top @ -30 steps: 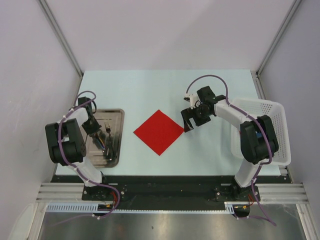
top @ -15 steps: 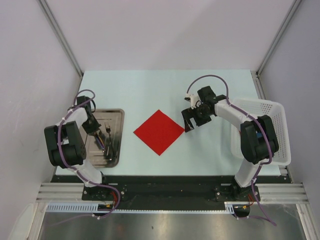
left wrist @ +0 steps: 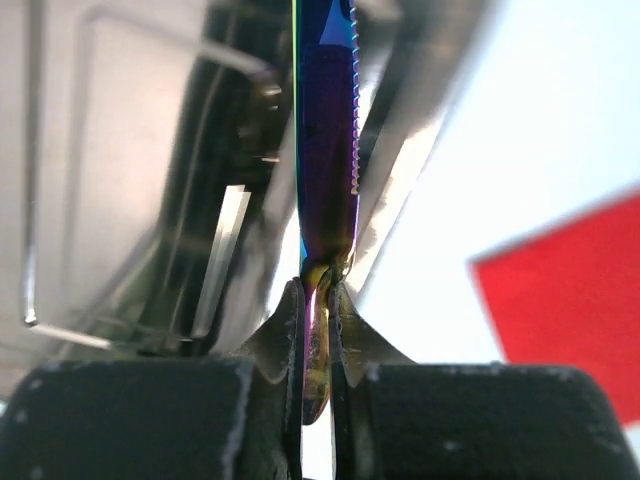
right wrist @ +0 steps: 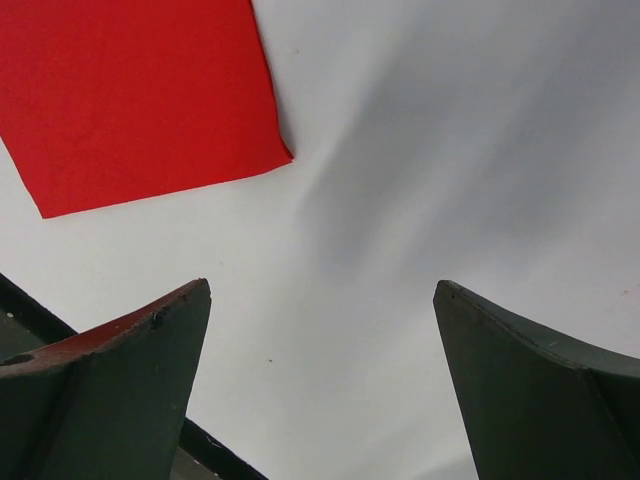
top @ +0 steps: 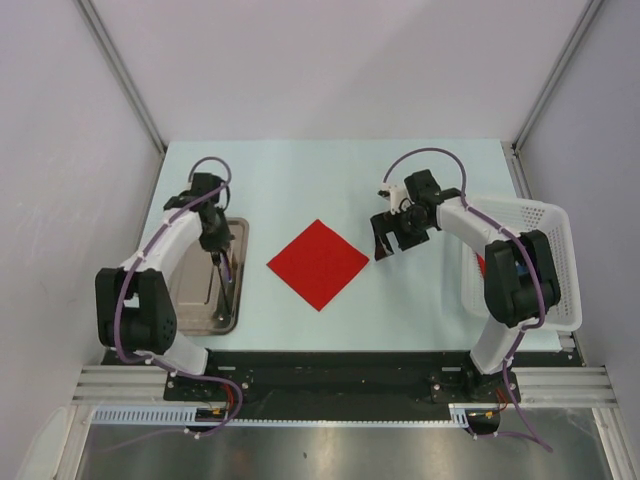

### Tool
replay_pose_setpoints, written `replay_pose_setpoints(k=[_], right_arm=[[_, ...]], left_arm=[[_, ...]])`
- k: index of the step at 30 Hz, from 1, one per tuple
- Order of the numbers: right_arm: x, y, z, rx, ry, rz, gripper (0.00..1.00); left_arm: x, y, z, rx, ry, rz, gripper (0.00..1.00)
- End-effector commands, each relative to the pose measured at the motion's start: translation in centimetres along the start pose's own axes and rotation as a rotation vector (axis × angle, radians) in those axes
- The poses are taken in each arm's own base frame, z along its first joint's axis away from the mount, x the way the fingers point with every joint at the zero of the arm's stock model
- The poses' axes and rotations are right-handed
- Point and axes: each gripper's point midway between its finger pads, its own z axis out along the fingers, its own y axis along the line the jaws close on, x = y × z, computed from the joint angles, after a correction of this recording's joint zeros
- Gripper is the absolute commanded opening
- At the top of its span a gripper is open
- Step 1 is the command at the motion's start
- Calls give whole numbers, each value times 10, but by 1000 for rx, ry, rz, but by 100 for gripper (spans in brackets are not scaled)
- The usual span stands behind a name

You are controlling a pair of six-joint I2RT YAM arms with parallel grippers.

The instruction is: Place the utensils on the paper napkin and roll it up

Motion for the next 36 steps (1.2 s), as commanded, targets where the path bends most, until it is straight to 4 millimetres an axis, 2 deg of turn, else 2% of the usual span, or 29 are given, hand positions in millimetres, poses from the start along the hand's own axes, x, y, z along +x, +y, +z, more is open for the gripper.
replay_pose_setpoints(k=[1,4,5,7,8,9,10,11,16,20,24,36], right_arm=[[-7,-4,-21,8,-69,11,100],[-3,-9,-28,11,-79,30,100],[-2,-9,-31,14,-88,32,100],[1,-14,-35,17,-91,53,100],[1,-15,-37,18,-97,55,100],[4,-18,-39,23,-97,67,100],[5,-19,-42,26,-99,71,100],[6,-21,-44,30,-101,77,100],[12,-29,-53,29,-113,120,100],[14,-31,-55,24,-114,138,100],[14,-32,-55,20,-117,149,100],[17,-38,-52,14,-111,171,100]], left_arm=[[-13,-59,-33,125,-67,62,0],[-1,-111,-42,201,-67,155,0],[5,-122,-36,209,-48,173,0],[10,-152,-39,251,-55,205,0],[18,-161,-30,248,-27,216,0],[17,-172,-31,263,-29,207,0],[25,-185,-29,276,-17,225,0],[32,-192,-19,272,12,235,0],[43,-233,-10,295,24,261,0],[49,-249,-3,283,21,291,0],[47,-258,1,276,16,311,0],[64,-259,17,263,94,305,0]])
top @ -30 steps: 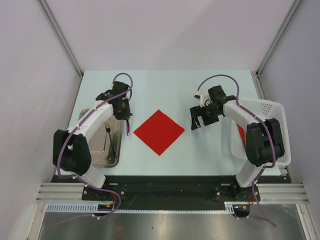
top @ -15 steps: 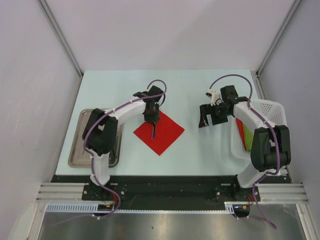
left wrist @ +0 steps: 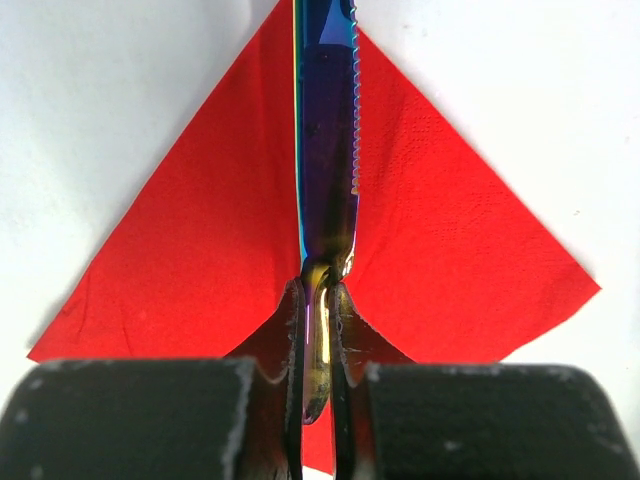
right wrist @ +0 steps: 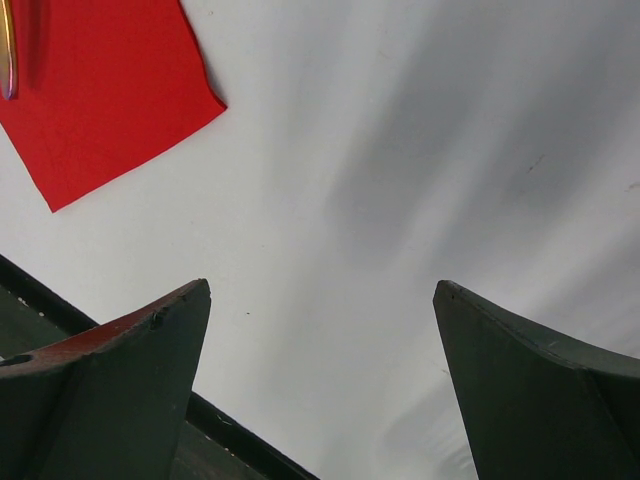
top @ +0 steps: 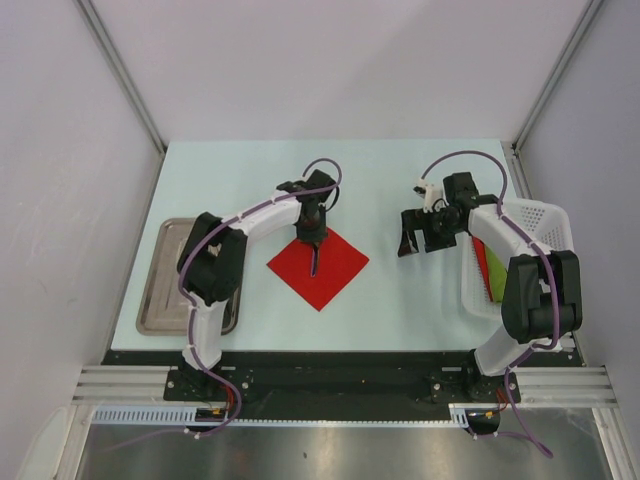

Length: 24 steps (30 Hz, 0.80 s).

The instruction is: Place the utensils on the paper napkin and roll it up

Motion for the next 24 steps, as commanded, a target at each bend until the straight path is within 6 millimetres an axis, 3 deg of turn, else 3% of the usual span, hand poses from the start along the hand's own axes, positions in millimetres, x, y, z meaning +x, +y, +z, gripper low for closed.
replay_pose_setpoints(k=[1,20,23,24], right_arm=[[-5,2,-6,-10,-24,6,100],[-8,-7,-4,0,-9,9,100],[-8,-8,-3,4,-7,10,100],[-8,-9,-4,5,-7,10,100]], left_arm=[[-6,-10,-4,28,-5,-35,0],[15,4,20,-10,89,-86,0],[21,9,24,-21,108,-91,4],[21,10,25,-23,109,-95,9]])
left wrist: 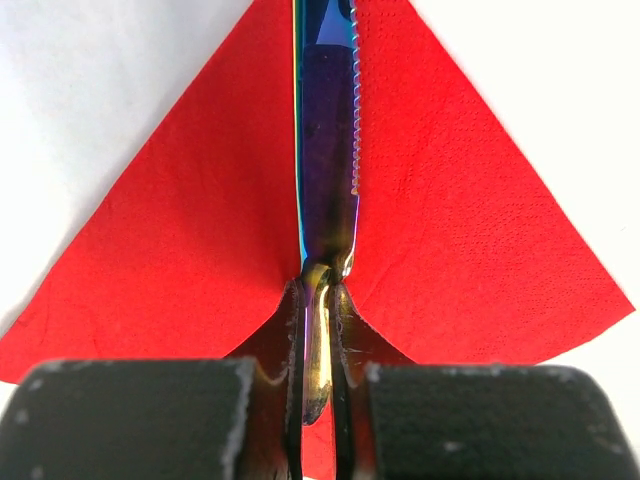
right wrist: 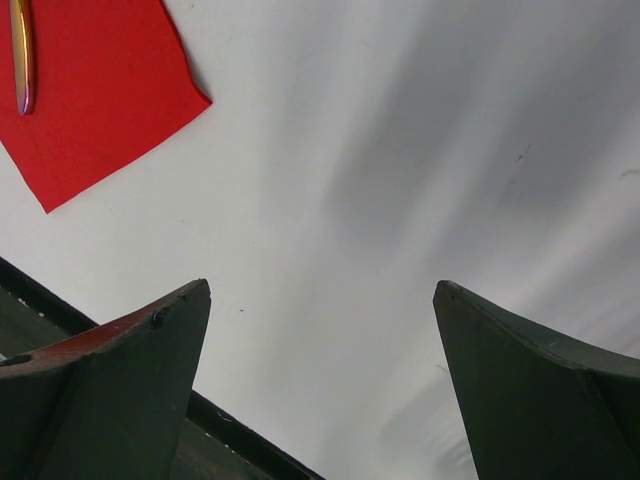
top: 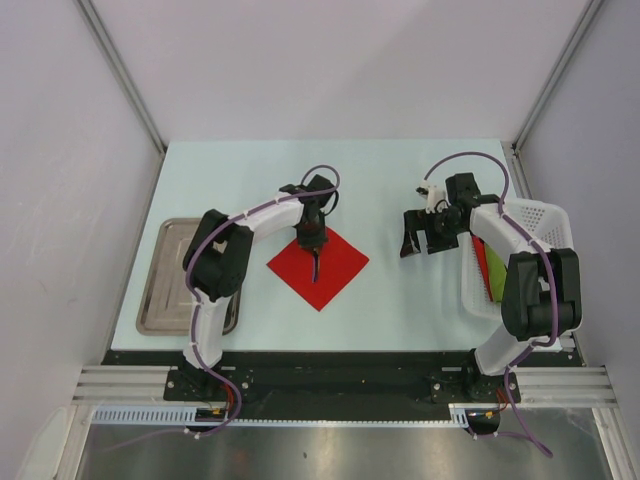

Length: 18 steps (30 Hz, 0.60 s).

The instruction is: Place the utensils on the paper napkin and roll it up

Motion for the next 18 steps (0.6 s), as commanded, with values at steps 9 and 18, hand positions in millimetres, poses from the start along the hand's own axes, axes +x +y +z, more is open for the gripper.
replay_pose_setpoints(k=[9,18], right_arm=[[-13,-2,-4,1,-22,-17,100],[-20,3,-9,-6,-38,-40,100]], left_arm=[[-3,2,1,10,11,-32,27],[-57,-19,-64,100,-181,4,45]])
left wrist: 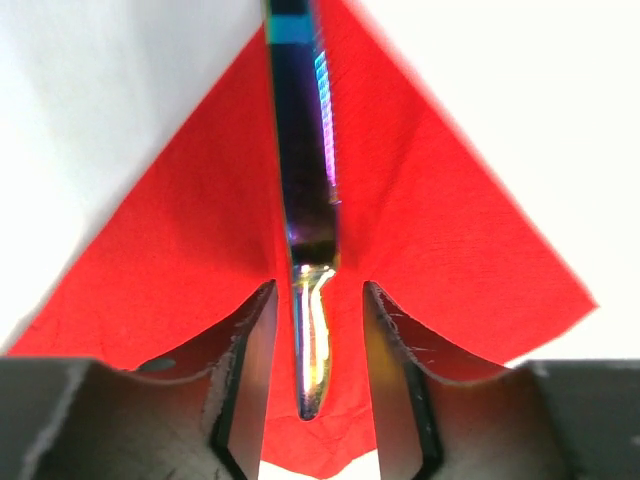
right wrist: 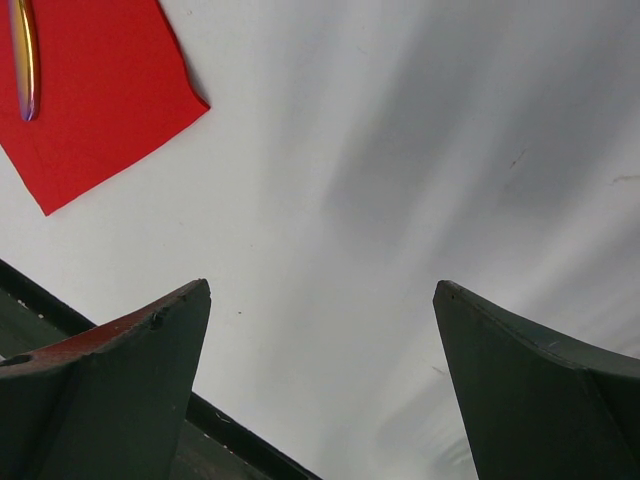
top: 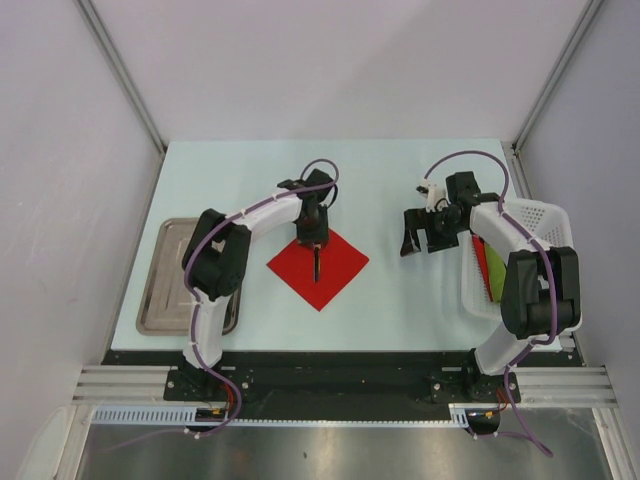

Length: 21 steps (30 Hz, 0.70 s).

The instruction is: Place the utensils on the paper napkin and roll it up

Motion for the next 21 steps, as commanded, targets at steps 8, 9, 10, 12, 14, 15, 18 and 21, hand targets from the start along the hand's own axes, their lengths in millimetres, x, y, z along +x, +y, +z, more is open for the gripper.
replay_pose_setpoints(k=[8,9,10,12,14,15,18,21], right_arm=[[-27,13,-10,-29,-61,-68,100],[-28,16,-9,-33,-60,-75,99],[-28,18,-8,-35,-61,-79,100],[-27,23,-6,-39,-54,-93,100],[-26,26,-5,-38,-51,-103,100],[-25,29,-3,-41,-46,-112,100],[-21,31,2,-42,-29,-118,100],[-19,33,6,-46,-16,-123,100]], left_arm=[[-59,73,-128,55,-281,-45,59],[-53,87,-127,42,-269,-61,60],[-38,107,-116,16,-226,-71,60],[-34,142,-124,-3,-239,-128,60],[-17,176,-117,-57,-199,-176,60],[-11,184,-120,-73,-195,-167,59],[10,213,-111,-130,-158,-183,57],[23,231,-98,-135,-125,-213,52]])
